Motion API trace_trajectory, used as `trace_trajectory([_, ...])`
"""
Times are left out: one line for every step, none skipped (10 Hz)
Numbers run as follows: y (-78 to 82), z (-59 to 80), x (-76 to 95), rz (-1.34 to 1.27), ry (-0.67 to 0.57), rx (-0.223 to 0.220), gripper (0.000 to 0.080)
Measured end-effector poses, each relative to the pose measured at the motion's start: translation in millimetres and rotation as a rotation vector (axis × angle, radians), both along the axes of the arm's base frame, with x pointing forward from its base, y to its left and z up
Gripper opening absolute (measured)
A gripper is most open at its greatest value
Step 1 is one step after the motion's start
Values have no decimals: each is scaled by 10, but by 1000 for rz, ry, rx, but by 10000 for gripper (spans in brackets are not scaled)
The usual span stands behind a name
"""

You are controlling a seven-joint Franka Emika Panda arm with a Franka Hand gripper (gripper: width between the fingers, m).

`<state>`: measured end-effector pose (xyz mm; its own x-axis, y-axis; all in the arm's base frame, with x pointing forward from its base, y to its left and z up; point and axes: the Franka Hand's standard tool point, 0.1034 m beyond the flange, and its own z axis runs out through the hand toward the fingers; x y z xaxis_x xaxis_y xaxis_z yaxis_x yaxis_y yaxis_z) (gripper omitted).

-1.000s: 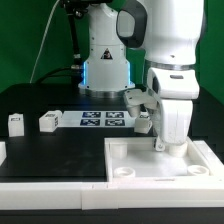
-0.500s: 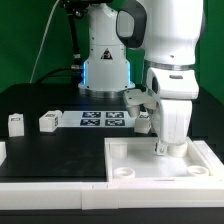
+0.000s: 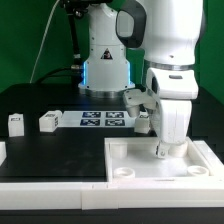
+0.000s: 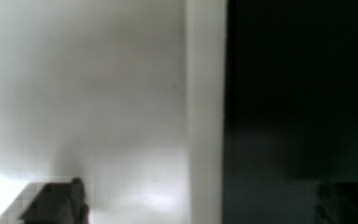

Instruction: Assemble one leg

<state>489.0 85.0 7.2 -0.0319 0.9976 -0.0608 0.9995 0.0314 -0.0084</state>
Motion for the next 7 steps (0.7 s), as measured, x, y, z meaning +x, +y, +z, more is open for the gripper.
trace_trajectory([1,12,-6,-11,-2,0,645])
trace_trajectory([4,88,-57,-55,-11,0,649])
trace_trajectory([17,205,-156,-89,-21,1,649])
trace_trajectory([37,314,-234,-120,-31,0,649])
trace_trajectory([45,423,-328,-149,-39,-1,649])
trace_trajectory([37,494,-421,-175,-43,-2,649])
trace_trajectory([31,457,-416,-190,-38,-3,649])
